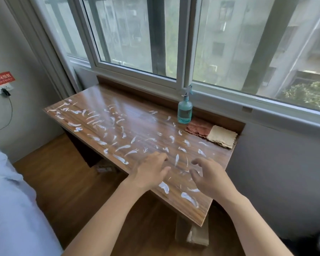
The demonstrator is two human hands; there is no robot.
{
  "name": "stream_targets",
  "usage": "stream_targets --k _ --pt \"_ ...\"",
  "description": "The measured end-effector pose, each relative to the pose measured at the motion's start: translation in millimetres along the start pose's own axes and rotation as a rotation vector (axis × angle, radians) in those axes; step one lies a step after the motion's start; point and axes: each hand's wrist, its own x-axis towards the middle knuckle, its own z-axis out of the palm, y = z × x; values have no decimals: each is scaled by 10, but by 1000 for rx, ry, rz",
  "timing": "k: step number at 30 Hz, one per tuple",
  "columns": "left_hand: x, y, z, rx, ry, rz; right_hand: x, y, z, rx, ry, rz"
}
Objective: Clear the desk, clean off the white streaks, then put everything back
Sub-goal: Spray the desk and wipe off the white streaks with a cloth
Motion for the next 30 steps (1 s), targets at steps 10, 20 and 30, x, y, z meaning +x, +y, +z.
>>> stream_targets --k 10,20,30 --pt "997 -273 -177 -186 28 -27 783 174 -20 -6 29 49" --pt "2483 -299 -256 -514 110 13 1431 305 59 17 93 188" --pt "4018 -529 52 -786 123 136 1756 59 419 19 183 471"
